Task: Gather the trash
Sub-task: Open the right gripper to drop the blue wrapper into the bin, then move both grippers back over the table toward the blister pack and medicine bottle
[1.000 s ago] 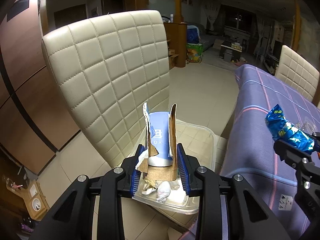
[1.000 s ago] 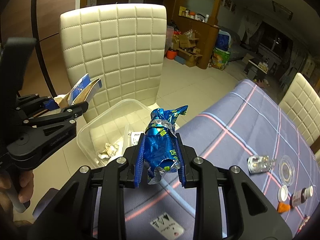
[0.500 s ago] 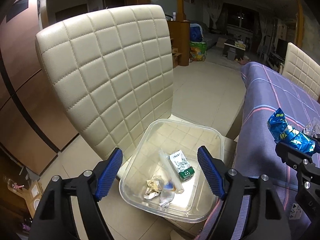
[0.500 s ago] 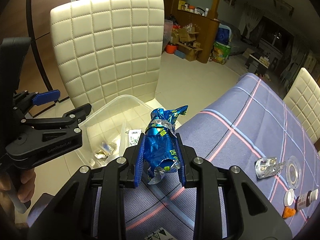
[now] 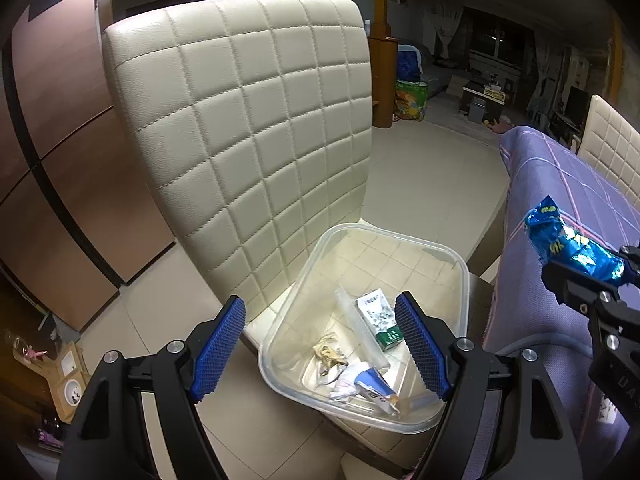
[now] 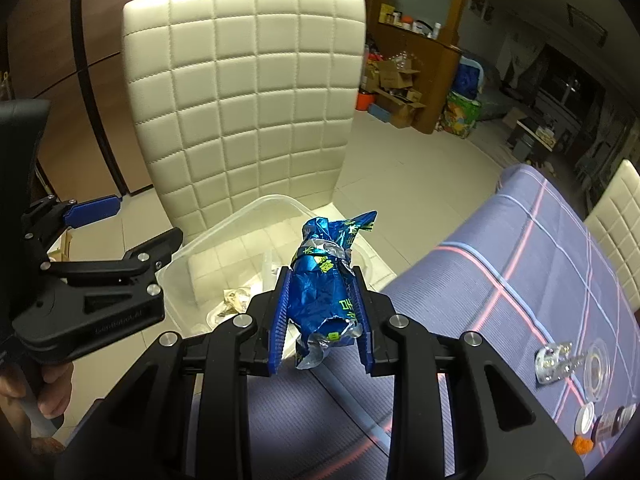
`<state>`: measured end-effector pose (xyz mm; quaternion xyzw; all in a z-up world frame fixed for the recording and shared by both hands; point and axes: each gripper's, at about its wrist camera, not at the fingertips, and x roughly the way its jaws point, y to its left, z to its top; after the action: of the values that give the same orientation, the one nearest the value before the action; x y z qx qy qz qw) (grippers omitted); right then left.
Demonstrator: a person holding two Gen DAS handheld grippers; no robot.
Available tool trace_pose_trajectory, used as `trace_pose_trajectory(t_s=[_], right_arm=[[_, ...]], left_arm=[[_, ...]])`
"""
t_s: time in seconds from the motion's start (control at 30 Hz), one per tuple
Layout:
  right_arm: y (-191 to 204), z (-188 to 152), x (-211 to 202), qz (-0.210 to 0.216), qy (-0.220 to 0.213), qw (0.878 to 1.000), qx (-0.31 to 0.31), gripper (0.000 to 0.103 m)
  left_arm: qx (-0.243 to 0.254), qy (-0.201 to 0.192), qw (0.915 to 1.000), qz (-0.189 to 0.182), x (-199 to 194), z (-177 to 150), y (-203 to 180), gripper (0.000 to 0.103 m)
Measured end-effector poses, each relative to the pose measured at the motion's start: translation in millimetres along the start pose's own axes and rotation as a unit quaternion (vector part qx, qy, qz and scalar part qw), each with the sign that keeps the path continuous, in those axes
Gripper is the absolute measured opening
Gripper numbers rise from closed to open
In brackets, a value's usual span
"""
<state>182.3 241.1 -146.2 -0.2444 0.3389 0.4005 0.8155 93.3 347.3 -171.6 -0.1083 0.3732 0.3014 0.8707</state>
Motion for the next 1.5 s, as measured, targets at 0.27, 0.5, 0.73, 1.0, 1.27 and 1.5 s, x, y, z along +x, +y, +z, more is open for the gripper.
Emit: trace_pose_trajectory(t_s=[0.27, 0.5, 0.73, 1.0, 1.27, 1.5], right_arm=[[9.1, 4.9, 2.1, 0.009, -0.003, 1.000, -0.006, 0.056], [5.7, 3.7, 0.5, -0.012, -0.010, 1.000, -0.002, 0.073], [-7.9, -6.6, -11.0, -0.022, -0.010, 1.000, 0.011, 0.074], [-60.2, -50.3, -43.2, -0.063, -0.008, 0.995, 0.071, 0.074], [-139.8, -115.4, -85.1, -0.126, 0.001, 0.981, 0.150, 0.073], [-218.7, -174.8, -119.0, -0.179, 0.002, 0.955, 0.234, 0.071]], left_arm=[[-0.003, -0.006, 0.9999, 0.009, -2.4, -2.1, 9.2, 0.075], [-0.001, -0.002, 1.0000, 0.005, -3.1, -1.5, 5.7, 0.075], [0.017, -0.008, 0.9998, -0.009, -16.7, 0.0, -13.6, 0.075], [0.079, -0.022, 0.9951, -0.056, -49.5, -7.1, -73.3, 0.075], [0.150, -0.016, 0.9811, -0.121, -71.5, -15.3, -161.2, 0.076], [0.187, 0.003, 0.9693, -0.160, -72.1, -15.8, -233.5, 0.076]])
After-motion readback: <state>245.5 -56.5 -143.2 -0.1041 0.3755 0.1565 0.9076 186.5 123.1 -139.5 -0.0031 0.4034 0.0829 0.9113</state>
